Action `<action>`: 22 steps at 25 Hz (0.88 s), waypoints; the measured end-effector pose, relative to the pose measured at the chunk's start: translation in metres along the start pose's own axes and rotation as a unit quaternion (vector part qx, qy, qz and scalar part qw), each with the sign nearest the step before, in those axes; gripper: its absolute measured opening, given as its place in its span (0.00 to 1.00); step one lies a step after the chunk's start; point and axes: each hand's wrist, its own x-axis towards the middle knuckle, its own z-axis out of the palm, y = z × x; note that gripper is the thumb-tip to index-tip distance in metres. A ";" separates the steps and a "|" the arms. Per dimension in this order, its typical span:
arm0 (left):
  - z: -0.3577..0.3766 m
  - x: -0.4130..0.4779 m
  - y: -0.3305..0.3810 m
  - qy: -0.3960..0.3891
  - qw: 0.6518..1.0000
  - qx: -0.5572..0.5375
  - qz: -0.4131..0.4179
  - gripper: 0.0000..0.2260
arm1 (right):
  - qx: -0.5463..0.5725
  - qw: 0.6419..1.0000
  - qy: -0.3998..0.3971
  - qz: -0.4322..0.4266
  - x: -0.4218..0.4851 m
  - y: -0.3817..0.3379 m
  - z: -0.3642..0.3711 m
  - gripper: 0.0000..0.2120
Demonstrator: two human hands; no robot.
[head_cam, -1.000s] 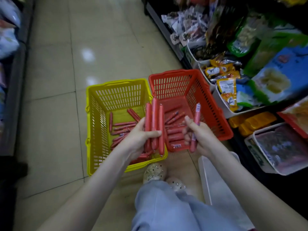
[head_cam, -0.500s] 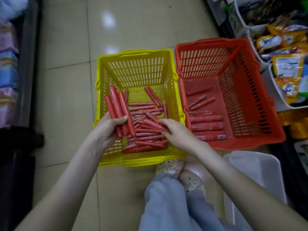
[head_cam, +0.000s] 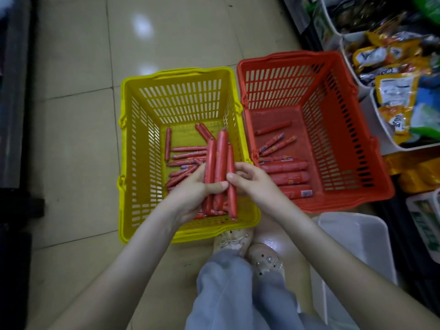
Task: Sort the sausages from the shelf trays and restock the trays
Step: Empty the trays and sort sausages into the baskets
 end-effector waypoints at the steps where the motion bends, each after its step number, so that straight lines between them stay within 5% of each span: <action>1: 0.011 0.005 -0.001 -0.016 1.000 0.008 -0.003 0.20 | 0.013 1.000 0.013 0.001 -0.004 -0.002 -0.009 0.08; 6: 0.047 0.029 -0.002 -0.046 0.998 0.023 -0.034 0.17 | 0.049 0.994 0.098 -0.028 -0.014 0.006 -0.071 0.09; 8: 0.050 0.035 -0.003 -0.008 0.998 0.021 -0.051 0.14 | -0.096 0.974 0.187 -0.082 -0.010 0.014 -0.098 0.12; 11: 0.048 0.042 -0.005 0.024 0.998 0.010 -0.061 0.08 | -0.403 0.875 0.232 -0.137 0.006 0.021 -0.131 0.16; 15: 0.044 0.051 -0.007 0.047 0.997 -0.010 -0.061 0.06 | -0.517 0.808 0.226 -0.168 0.046 0.014 -0.147 0.16; 17: 0.044 0.054 -0.007 0.044 0.997 -0.027 -0.061 0.05 | -0.479 0.826 0.232 -0.184 0.059 0.008 -0.147 0.15; 20: 0.046 0.057 -0.009 0.046 0.996 -0.050 -0.058 0.07 | -0.288 0.910 0.257 -0.149 0.052 0.001 -0.129 0.13; 22: 0.046 0.058 -0.011 0.066 0.996 -0.063 -0.027 0.07 | -0.264 0.926 0.221 -0.155 0.039 0.001 -0.107 0.14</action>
